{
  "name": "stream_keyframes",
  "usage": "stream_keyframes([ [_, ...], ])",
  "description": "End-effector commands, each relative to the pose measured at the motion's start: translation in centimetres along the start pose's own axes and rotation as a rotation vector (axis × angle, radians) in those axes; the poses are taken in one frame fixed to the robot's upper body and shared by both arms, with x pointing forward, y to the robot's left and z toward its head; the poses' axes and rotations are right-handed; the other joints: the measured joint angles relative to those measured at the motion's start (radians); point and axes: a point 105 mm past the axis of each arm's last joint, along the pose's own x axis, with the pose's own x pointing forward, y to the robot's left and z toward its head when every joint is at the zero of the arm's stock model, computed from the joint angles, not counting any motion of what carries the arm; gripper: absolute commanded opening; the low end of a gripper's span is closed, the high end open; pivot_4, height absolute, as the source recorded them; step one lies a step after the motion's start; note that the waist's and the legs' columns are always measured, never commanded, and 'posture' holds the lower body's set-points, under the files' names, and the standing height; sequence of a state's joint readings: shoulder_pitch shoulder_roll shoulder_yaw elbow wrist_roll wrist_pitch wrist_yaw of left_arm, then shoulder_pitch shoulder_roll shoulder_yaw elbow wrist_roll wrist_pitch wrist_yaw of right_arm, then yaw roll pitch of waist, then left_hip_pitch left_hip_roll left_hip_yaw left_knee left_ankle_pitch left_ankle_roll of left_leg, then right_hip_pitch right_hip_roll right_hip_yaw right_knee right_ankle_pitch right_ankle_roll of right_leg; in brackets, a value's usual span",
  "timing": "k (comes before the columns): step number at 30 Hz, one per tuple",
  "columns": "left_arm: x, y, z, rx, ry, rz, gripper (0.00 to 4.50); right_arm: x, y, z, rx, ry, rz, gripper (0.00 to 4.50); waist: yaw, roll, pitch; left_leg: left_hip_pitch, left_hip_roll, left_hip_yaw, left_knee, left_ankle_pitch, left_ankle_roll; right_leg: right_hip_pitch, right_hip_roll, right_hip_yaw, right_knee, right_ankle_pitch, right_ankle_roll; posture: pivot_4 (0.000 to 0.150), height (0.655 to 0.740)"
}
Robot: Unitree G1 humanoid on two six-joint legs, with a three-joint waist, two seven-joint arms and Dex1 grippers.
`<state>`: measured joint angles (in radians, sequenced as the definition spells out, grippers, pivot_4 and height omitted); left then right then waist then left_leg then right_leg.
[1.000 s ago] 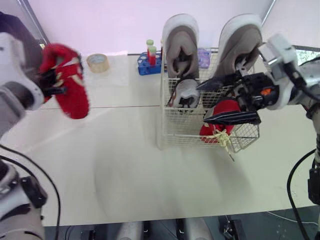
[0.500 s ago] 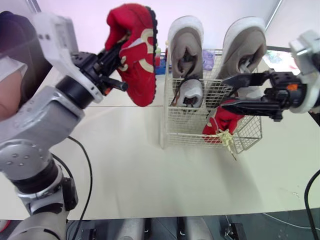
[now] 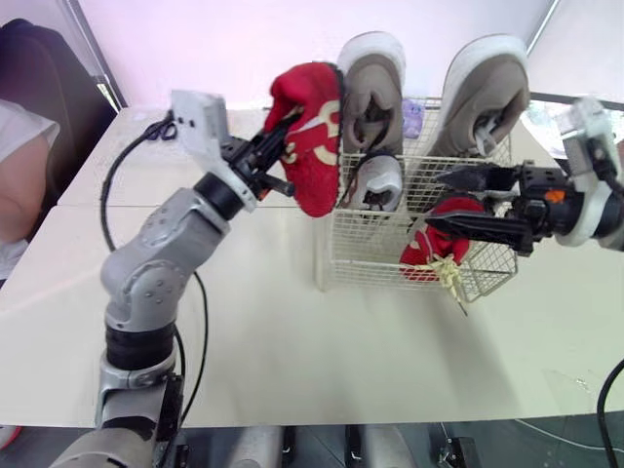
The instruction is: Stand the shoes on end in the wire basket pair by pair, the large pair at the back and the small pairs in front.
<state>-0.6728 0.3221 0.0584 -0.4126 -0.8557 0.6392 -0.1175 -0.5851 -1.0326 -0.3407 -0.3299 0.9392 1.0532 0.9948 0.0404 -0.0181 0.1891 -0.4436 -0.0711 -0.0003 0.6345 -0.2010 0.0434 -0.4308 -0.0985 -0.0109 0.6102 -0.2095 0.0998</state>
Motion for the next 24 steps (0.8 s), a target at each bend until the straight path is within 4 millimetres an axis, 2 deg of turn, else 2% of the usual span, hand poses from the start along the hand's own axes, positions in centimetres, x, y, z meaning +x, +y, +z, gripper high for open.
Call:
stream_keyframes([
  [1, 0.7, -1.6, 1.3, 0.051, -0.078, -0.034, 0.07, -1.1, 0.4, 1.5, -0.072, -0.032, -0.049, 4.5, -0.001, 0.0, 0.0, 0.0, 0.0, 0.0, 0.0, 0.0, 0.0, 0.0, 0.0, 0.0, 0.0, 0.0, 0.0, 0.15, 0.74],
  [7, 0.8, -4.3, 0.1, 0.034, -0.059, -0.097, 0.07, -1.6, 0.1, 1.6, -0.071, -0.041, -0.089, 4.5, -0.001, 0.0, 0.0, 0.001, 0.001, 0.0, 0.0, 0.001, 0.002, 0.0, 0.001, 0.0, 0.001, 0.0, 0.0, 0.15, 0.74],
  [10, 1.3, -5.5, -1.5, 0.095, -0.028, -0.124, 0.07, -1.5, 0.0, 1.5, -0.068, -0.051, -0.101, 4.5, -0.001, 0.0, 0.0, 0.001, 0.001, 0.0, 0.002, 0.001, 0.002, 0.001, 0.001, 0.0, 0.001, 0.0, 0.0, 0.15, 0.74],
  [12, 1.7, -6.0, -1.9, 0.124, -0.03, -0.129, 0.07, -1.5, -0.1, 1.5, -0.069, -0.053, -0.112, 4.5, 0.001, 0.0, 0.0, 0.0, 0.001, 0.0, 0.003, 0.001, 0.002, 0.001, 0.001, 0.0, 0.001, 0.0, 0.0, 0.15, 0.74],
  [19, 1.7, -5.2, -3.2, 0.203, -0.011, 0.002, 0.07, -2.2, -0.3, 1.9, -0.079, -0.051, -0.152, 4.5, 0.0, 0.0, 0.0, 0.0, 0.001, 0.0, 0.004, 0.0, 0.003, 0.002, 0.001, -0.001, 0.001, 0.0, 0.0, 0.15, 0.74],
  [24, 1.3, -5.8, -4.9, 0.198, 0.02, 0.037, 0.07, -3.0, -0.5, 2.2, -0.083, -0.051, -0.183, 4.5, 0.0, 0.001, 0.0, 0.0, 0.001, 0.0, 0.007, -0.002, 0.005, 0.004, 0.001, -0.001, 0.001, 0.0, 0.0, 0.15, 0.74],
])
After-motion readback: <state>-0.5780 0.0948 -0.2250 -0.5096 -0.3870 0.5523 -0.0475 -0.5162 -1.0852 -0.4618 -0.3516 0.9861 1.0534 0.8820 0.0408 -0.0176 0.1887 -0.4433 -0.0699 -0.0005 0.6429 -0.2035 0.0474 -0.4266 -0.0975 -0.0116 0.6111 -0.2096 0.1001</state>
